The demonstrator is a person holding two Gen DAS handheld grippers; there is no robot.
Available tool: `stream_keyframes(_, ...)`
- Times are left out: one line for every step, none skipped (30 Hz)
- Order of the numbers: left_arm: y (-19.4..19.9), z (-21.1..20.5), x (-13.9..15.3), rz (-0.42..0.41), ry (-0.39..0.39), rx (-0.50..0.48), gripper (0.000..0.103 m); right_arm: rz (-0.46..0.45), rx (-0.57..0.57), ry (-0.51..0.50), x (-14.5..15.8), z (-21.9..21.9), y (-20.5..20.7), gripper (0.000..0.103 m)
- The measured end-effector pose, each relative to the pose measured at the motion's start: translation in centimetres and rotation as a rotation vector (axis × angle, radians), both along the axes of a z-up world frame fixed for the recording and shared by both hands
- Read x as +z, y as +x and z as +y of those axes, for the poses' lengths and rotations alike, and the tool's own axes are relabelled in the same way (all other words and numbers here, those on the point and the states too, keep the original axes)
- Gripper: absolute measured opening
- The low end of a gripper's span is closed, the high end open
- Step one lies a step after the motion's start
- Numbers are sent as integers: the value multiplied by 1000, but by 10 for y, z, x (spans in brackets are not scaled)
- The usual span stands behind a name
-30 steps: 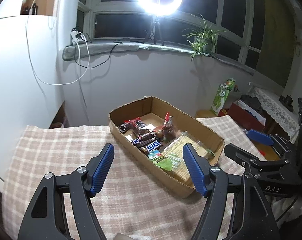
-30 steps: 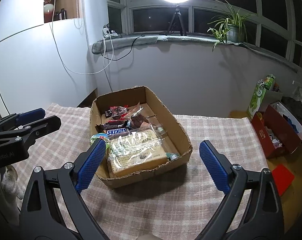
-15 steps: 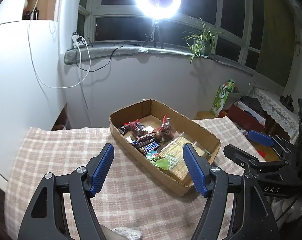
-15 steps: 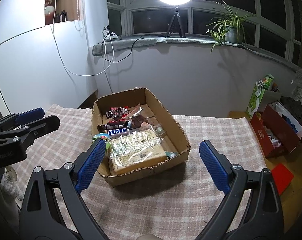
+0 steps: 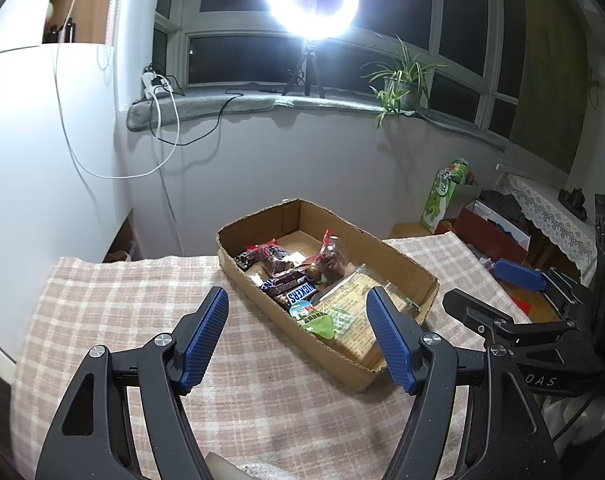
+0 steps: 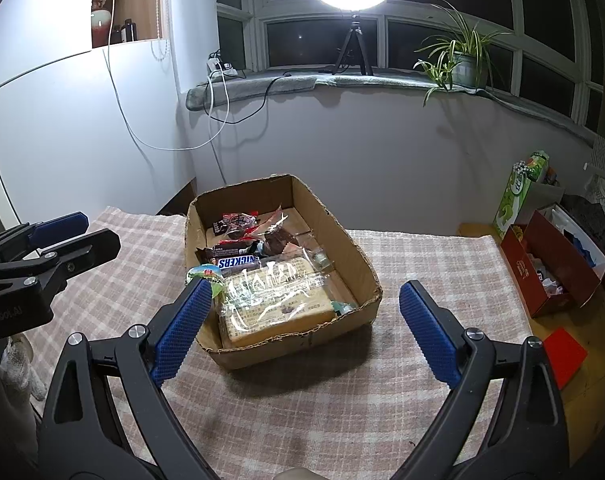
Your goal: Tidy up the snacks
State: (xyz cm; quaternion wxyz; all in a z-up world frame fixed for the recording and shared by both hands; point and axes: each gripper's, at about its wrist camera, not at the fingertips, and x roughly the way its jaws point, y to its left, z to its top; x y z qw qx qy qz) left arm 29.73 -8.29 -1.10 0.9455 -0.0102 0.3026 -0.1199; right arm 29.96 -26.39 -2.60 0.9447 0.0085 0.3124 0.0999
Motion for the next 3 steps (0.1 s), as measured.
stream_keyframes(0,0,0,-5,4,0,71,0,1,1,0,0,0,97)
stream_keyframes(0,0,0,-6,5,-1,72,0,0,0,0,0,-1,97)
stream_keyframes(-1,0,1,-6,4,-1,71,0,-1,-1,0,0,0,97)
